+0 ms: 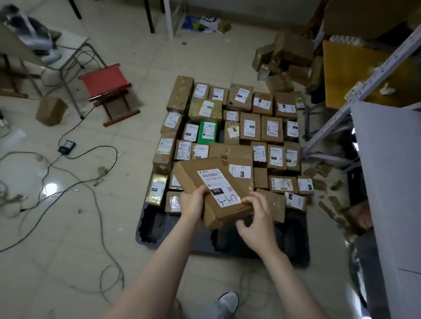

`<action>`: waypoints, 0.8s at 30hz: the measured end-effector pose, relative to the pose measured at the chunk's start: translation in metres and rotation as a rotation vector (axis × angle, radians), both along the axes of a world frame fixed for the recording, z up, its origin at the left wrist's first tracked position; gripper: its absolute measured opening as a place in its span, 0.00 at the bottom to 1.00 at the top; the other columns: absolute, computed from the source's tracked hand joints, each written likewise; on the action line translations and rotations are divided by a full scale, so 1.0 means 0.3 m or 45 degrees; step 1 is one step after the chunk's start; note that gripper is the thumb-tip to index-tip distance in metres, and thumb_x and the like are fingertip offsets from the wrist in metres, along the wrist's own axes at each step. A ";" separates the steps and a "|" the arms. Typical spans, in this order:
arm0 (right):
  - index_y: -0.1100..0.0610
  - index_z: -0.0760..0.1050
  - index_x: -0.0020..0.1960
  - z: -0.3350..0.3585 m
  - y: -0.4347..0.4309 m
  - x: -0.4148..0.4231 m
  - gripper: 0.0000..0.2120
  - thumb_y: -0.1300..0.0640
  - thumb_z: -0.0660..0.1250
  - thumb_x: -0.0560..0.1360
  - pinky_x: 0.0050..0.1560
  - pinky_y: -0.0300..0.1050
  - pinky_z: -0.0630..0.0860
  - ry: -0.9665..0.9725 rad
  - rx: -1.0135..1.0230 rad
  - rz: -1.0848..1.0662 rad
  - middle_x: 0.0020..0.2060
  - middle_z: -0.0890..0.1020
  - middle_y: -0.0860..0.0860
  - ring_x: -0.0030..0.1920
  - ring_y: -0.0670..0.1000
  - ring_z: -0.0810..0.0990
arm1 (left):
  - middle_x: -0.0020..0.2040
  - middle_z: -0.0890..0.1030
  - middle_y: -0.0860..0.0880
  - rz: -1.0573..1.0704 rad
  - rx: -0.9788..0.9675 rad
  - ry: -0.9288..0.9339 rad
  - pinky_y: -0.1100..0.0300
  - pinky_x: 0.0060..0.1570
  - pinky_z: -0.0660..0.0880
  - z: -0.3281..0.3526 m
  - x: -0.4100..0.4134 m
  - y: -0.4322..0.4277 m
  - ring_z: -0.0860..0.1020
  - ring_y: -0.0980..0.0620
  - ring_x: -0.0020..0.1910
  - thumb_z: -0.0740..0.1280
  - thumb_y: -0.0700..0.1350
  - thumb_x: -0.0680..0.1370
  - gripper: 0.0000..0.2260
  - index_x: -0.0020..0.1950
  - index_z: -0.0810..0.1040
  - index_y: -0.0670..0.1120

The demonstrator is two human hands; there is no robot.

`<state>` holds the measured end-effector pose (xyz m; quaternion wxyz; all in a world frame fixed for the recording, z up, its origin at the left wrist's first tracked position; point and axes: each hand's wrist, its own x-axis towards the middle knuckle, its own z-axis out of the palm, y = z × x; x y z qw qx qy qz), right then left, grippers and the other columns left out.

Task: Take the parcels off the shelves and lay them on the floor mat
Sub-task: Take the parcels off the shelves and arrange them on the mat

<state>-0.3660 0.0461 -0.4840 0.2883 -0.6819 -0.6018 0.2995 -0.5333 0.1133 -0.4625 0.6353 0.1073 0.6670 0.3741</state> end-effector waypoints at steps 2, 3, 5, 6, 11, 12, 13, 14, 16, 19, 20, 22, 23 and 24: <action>0.54 0.74 0.59 -0.046 0.032 -0.054 0.21 0.67 0.72 0.69 0.66 0.47 0.72 0.151 -0.093 -0.101 0.64 0.71 0.49 0.66 0.48 0.70 | 0.50 0.85 0.41 0.031 -0.038 0.002 0.43 0.51 0.81 -0.050 -0.088 0.013 0.84 0.40 0.48 0.72 0.39 0.71 0.17 0.59 0.78 0.40; 0.53 0.74 0.60 -0.067 0.051 -0.083 0.20 0.66 0.72 0.71 0.64 0.49 0.75 0.239 -0.162 -0.189 0.63 0.71 0.50 0.65 0.48 0.72 | 0.50 0.85 0.41 0.049 -0.048 0.001 0.42 0.51 0.81 -0.078 -0.131 0.019 0.84 0.40 0.48 0.72 0.39 0.70 0.17 0.59 0.79 0.40; 0.53 0.71 0.65 -0.111 0.096 -0.158 0.20 0.61 0.71 0.76 0.61 0.49 0.77 0.488 -0.416 -0.382 0.65 0.74 0.52 0.62 0.49 0.75 | 0.48 0.86 0.41 0.100 -0.066 -0.017 0.42 0.48 0.82 -0.139 -0.228 0.028 0.85 0.40 0.46 0.72 0.39 0.70 0.16 0.58 0.80 0.41; 0.53 0.68 0.68 -0.123 0.106 -0.179 0.22 0.58 0.71 0.77 0.58 0.49 0.78 0.645 -0.563 -0.466 0.64 0.75 0.53 0.60 0.50 0.77 | 0.46 0.86 0.42 0.122 -0.080 -0.029 0.44 0.43 0.83 -0.159 -0.258 0.026 0.85 0.40 0.44 0.72 0.39 0.70 0.14 0.55 0.81 0.41; 0.56 0.72 0.61 -0.262 0.167 -0.394 0.13 0.51 0.66 0.81 0.40 0.49 0.82 1.055 -1.036 -0.541 0.52 0.84 0.57 0.46 0.56 0.86 | 0.44 0.86 0.42 0.161 -0.218 0.043 0.53 0.35 0.81 -0.310 -0.515 0.009 0.85 0.42 0.41 0.70 0.38 0.71 0.11 0.53 0.80 0.43; 0.55 0.74 0.59 -0.293 0.172 -0.442 0.11 0.50 0.66 0.81 0.39 0.48 0.81 1.049 -1.083 -0.531 0.49 0.86 0.56 0.44 0.56 0.86 | 0.45 0.86 0.42 0.150 -0.227 0.048 0.53 0.36 0.81 -0.344 -0.566 0.001 0.85 0.42 0.42 0.69 0.38 0.71 0.11 0.53 0.80 0.43; 0.55 0.76 0.58 -0.326 0.175 -0.487 0.10 0.51 0.66 0.80 0.39 0.46 0.80 1.028 -1.128 -0.511 0.46 0.87 0.54 0.43 0.55 0.86 | 0.46 0.86 0.41 0.133 -0.240 0.054 0.54 0.36 0.81 -0.375 -0.612 -0.009 0.85 0.41 0.43 0.68 0.37 0.71 0.11 0.54 0.80 0.43; 0.56 0.78 0.58 -0.356 0.177 -0.531 0.09 0.53 0.67 0.80 0.38 0.44 0.79 1.007 -1.178 -0.477 0.43 0.87 0.53 0.41 0.53 0.85 | 0.46 0.86 0.41 0.120 -0.258 0.069 0.55 0.36 0.81 -0.403 -0.657 -0.020 0.84 0.41 0.43 0.67 0.37 0.71 0.11 0.53 0.80 0.43; 0.59 0.80 0.57 -0.416 0.179 -0.610 0.09 0.58 0.69 0.78 0.36 0.42 0.78 0.981 -1.274 -0.395 0.39 0.86 0.51 0.38 0.51 0.84 | 0.45 0.85 0.42 0.104 -0.298 0.111 0.58 0.33 0.79 -0.452 -0.737 -0.040 0.84 0.43 0.41 0.67 0.38 0.71 0.10 0.52 0.80 0.42; 0.62 0.81 0.54 -0.494 0.195 -0.705 0.06 0.63 0.69 0.78 0.36 0.41 0.80 0.993 -1.369 -0.356 0.40 0.87 0.54 0.39 0.52 0.84 | 0.44 0.84 0.43 0.079 -0.357 0.222 0.58 0.34 0.78 -0.526 -0.835 -0.053 0.83 0.44 0.40 0.71 0.42 0.69 0.12 0.51 0.78 0.40; 0.62 0.81 0.53 -0.519 0.202 -0.731 0.05 0.64 0.68 0.78 0.36 0.42 0.81 0.991 -1.380 -0.360 0.40 0.87 0.55 0.41 0.53 0.84 | 0.45 0.84 0.42 0.065 -0.375 0.279 0.56 0.37 0.78 -0.556 -0.863 -0.055 0.83 0.43 0.42 0.72 0.45 0.67 0.17 0.52 0.78 0.38; 0.63 0.81 0.50 -0.569 0.214 -0.781 0.04 0.66 0.67 0.78 0.36 0.42 0.82 0.974 -1.386 -0.363 0.41 0.86 0.55 0.43 0.53 0.83 | 0.50 0.81 0.40 -0.020 -0.433 0.379 0.50 0.41 0.80 -0.624 -0.909 -0.059 0.82 0.39 0.47 0.71 0.47 0.66 0.24 0.56 0.75 0.35; 0.62 0.80 0.48 -0.598 0.218 -0.805 0.05 0.68 0.66 0.78 0.36 0.42 0.82 0.965 -1.392 -0.365 0.42 0.86 0.55 0.44 0.53 0.83 | 0.52 0.80 0.39 -0.077 -0.461 0.411 0.47 0.38 0.80 -0.662 -0.926 -0.061 0.81 0.38 0.47 0.71 0.46 0.69 0.23 0.59 0.72 0.35; 0.62 0.79 0.47 -0.627 0.221 -0.826 0.06 0.69 0.65 0.79 0.38 0.44 0.83 0.957 -1.402 -0.367 0.44 0.85 0.56 0.45 0.53 0.82 | 0.52 0.79 0.38 -0.125 -0.476 0.425 0.48 0.33 0.80 -0.696 -0.936 -0.063 0.80 0.38 0.45 0.69 0.45 0.72 0.22 0.60 0.71 0.35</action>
